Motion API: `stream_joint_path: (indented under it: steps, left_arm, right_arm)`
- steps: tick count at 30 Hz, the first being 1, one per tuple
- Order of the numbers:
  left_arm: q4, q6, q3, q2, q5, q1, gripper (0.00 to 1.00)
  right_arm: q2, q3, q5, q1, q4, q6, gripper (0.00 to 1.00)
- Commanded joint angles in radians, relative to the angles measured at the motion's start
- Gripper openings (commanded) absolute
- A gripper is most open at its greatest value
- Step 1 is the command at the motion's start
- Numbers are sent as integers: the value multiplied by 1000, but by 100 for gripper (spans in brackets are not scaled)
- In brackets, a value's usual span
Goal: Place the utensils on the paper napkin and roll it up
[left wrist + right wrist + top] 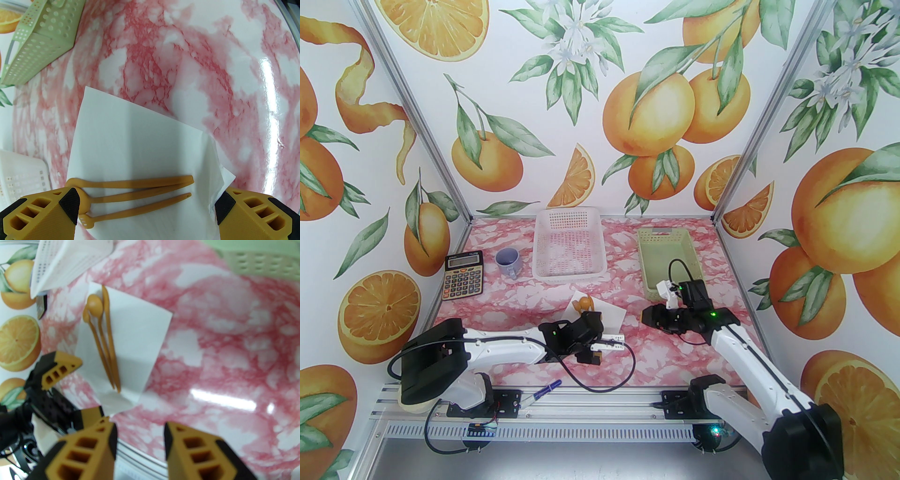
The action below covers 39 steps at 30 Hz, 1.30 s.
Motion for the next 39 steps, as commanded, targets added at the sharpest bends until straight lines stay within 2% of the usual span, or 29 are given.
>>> stream_joint_path:
  steps: [1,6,26,35,39]
  left_arm:
    - [41,-37,6,15,20,5,100]
    - [87,-74,-10,5,9,7,100]
    - [95,-246,-70,-6,-85,7,100]
    - [138,-260,-86,6,-106,8,100]
    - [154,-263,-97,2,-108,12,100]
  right_arm:
    - [27,-10,-6,37,48,35,37]
    - [39,-28,-14,70,83,60,35]
    - [134,-140,-51,247,283,199,9]
    - [208,-193,-62,331,459,294,1]
    - [251,-204,-64,365,527,321,1]
